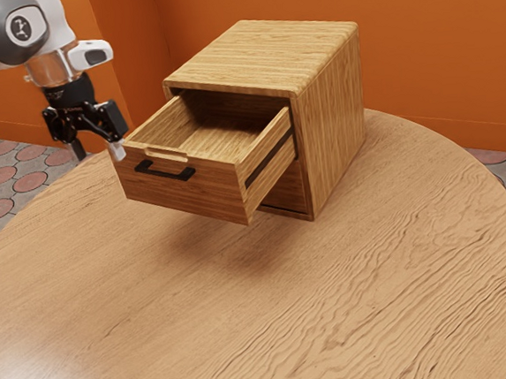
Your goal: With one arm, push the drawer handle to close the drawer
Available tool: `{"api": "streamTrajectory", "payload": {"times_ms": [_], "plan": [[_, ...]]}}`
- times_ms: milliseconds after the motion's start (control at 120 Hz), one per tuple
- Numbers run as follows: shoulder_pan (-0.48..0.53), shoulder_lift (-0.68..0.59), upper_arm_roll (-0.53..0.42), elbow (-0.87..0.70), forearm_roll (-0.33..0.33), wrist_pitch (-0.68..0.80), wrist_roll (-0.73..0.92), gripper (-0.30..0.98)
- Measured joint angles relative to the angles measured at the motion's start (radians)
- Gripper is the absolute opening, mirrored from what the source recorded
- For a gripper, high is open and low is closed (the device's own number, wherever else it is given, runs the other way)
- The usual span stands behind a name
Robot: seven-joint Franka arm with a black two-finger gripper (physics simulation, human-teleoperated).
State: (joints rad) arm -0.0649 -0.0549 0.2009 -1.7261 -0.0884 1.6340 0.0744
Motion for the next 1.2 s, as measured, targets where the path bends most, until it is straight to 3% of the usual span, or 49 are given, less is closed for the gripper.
{"api": "streamTrajectory", "payload": {"times_ms": [125, 208, 325, 475, 633, 833, 1200], "plan": [[0.015, -0.045, -0.007, -0.06, 0.0, 0.018, 0.008, 0.69], [0.026, -0.117, -0.042, -0.18, 0.025, 0.046, 0.011, 0.68], [0.02, -0.115, -0.082, -0.241, 0.081, 0.104, 0.014, 0.56], [0.023, -0.047, -0.089, -0.237, 0.113, 0.187, -0.003, 0.35], [0.029, 0.028, -0.099, -0.18, 0.108, 0.229, -0.046, 0.22], [0.058, 0.008, -0.157, -0.168, 0.094, 0.228, -0.097, 0.15], [-0.036, 0.102, -0.183, -0.059, 0.078, 0.21, -0.159, 0.06]]}}
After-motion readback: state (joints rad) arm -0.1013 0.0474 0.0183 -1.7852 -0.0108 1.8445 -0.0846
